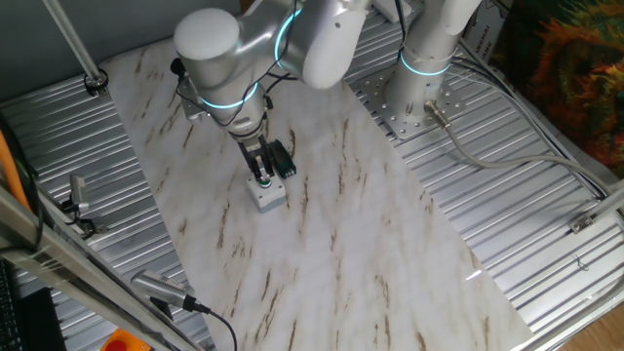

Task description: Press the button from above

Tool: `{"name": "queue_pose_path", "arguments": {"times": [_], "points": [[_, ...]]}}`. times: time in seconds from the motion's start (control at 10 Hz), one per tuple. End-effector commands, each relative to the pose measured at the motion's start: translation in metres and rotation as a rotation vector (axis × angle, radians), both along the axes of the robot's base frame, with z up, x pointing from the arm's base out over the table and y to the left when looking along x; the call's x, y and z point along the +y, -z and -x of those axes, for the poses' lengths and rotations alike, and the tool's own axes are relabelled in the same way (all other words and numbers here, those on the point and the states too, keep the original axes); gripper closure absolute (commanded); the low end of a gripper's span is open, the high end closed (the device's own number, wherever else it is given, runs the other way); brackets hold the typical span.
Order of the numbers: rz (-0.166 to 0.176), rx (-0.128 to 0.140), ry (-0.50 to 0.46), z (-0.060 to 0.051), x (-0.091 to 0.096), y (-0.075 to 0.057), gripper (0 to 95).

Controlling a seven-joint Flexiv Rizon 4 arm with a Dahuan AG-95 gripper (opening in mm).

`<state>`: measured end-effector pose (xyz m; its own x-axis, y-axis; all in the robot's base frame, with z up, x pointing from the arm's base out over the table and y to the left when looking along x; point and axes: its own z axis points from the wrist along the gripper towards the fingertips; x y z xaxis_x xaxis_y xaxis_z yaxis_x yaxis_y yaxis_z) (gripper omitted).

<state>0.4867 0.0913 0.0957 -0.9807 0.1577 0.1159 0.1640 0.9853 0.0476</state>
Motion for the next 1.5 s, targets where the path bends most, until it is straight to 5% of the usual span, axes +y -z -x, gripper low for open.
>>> {"name": "queue_pose_path", "arguments": {"times": [0.1,0.6,0.7,0.9,1.1,1.3,1.5], "points": [[0.000,-0.003,0.005,-0.001,0.001,0.001,95.0],[0.000,-0.005,0.009,-0.001,0.002,0.009,95.0],[0.003,0.026,0.010,-0.001,0.002,0.010,95.0],[-0.015,-0.021,0.023,-0.002,0.002,0.017,95.0],[0.000,-0.029,0.022,-0.003,0.002,0.025,95.0],[-0.013,-0.022,0.036,-0.010,0.003,0.004,95.0],[0.045,-0.013,0.007,-0.018,0.006,-0.002,95.0]]}}
